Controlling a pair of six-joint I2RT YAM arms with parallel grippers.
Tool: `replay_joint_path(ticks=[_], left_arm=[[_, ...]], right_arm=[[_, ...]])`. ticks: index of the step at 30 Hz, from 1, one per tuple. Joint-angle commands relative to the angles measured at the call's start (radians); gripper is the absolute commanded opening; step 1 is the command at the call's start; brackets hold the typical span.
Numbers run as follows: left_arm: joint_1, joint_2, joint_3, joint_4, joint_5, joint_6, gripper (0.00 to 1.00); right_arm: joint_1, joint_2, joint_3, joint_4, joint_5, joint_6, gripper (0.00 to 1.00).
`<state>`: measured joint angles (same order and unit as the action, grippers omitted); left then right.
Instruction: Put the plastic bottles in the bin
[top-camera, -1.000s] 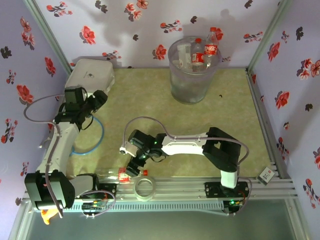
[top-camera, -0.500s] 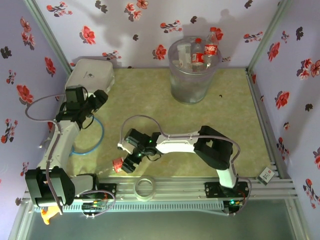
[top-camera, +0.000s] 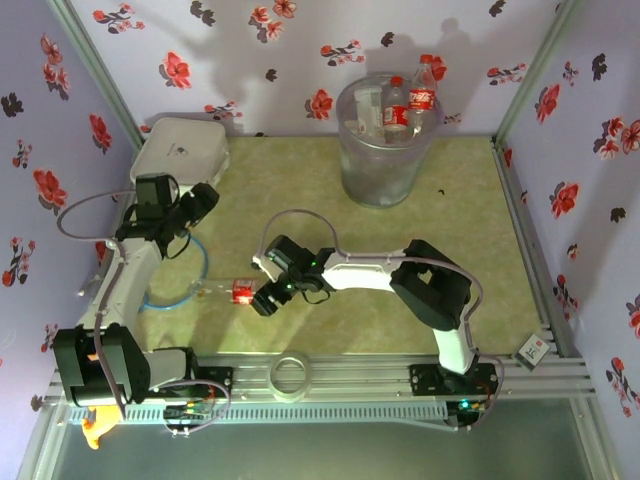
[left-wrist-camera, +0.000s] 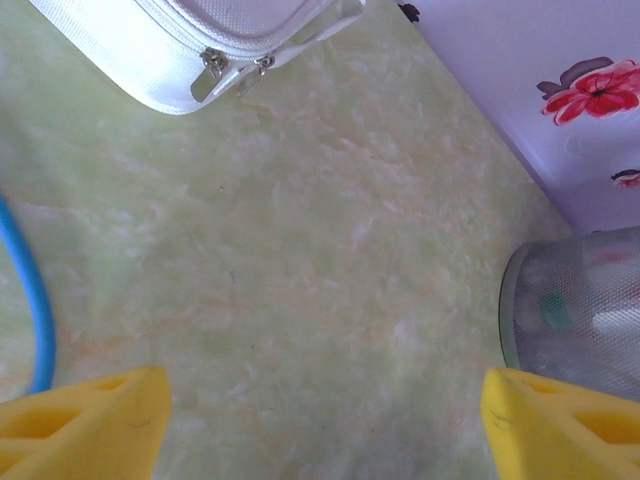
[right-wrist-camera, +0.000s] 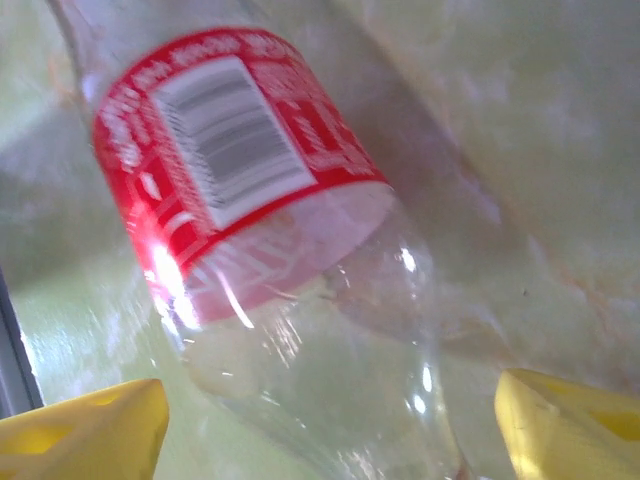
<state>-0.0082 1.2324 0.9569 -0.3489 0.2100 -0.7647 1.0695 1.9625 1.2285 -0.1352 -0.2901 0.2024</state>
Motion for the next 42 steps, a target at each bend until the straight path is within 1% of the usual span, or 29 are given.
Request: replay_joint_path(ticks=[1, 3, 5, 9, 13, 16, 20, 21, 24, 26, 29, 33, 35, 38, 42], left_arm=[[0.008, 0.017, -0.012, -0.012, 0.013, 0.018, 0.82], [0.007, 0.017, -0.012, -0.046, -0.001, 0.042, 0.81], [0.005, 0.012, -0.016, -0.083, -0.021, 0.064, 0.82], [0.004, -0.025, -0.045, -0.128, -0.057, 0.084, 0.82], [-0.002, -0.053, -0.085, -0.181, -0.109, 0.109, 0.82], [-0.004, -0.07, -0.129, -0.202, -0.165, 0.129, 0.82], [-0.004, -0.078, -0.176, -0.191, -0.214, 0.131, 0.82], [-0.007, -0.077, -0.186, -0.194, -0.22, 0.128, 0.82], [-0.018, -0.09, -0.226, -0.2, -0.237, 0.107, 0.83], [-0.027, -0.111, -0.251, -0.206, -0.269, 0.092, 0.83], [-0.043, -0.141, -0.264, -0.24, -0.345, 0.075, 0.83], [-0.045, -0.161, -0.284, -0.291, -0.437, 0.022, 0.84], [-0.047, -0.171, -0.3, -0.293, -0.439, -0.003, 0.84], [-0.047, -0.177, -0.336, -0.263, -0.402, -0.04, 0.83], [-0.047, -0.163, -0.379, -0.195, -0.332, -0.095, 0.82]], right_arm=[[-0.001, -0.049, -0.042, 0.017, 0.042, 0.044, 0.8], [-0.003, -0.055, -0.055, 0.024, 0.062, 0.058, 0.77], [-0.008, -0.059, -0.064, 0.031, 0.073, 0.069, 0.76], [-0.02, -0.089, -0.104, 0.062, 0.115, 0.099, 0.69], [-0.031, -0.126, -0.141, 0.074, 0.123, 0.109, 0.66], [-0.039, -0.162, -0.183, 0.073, 0.116, 0.111, 0.67], [-0.042, -0.233, -0.233, 0.053, 0.112, 0.075, 0.72], [-0.044, -0.253, -0.238, 0.029, 0.114, 0.055, 0.74], [-0.052, -0.3, -0.238, -0.027, 0.124, -0.015, 0.86], [-0.054, -0.313, -0.213, -0.062, 0.11, -0.07, 0.92], [-0.042, -0.288, -0.136, -0.119, 0.036, -0.153, 0.96], [0.004, -0.21, -0.043, -0.157, 0.005, -0.272, 0.97], [0.021, -0.166, -0.003, -0.158, -0.013, -0.313, 0.98], [0.049, -0.101, 0.038, -0.125, -0.048, -0.383, 0.98], [0.061, -0.011, 0.114, -0.111, -0.089, -0.391, 0.98]])
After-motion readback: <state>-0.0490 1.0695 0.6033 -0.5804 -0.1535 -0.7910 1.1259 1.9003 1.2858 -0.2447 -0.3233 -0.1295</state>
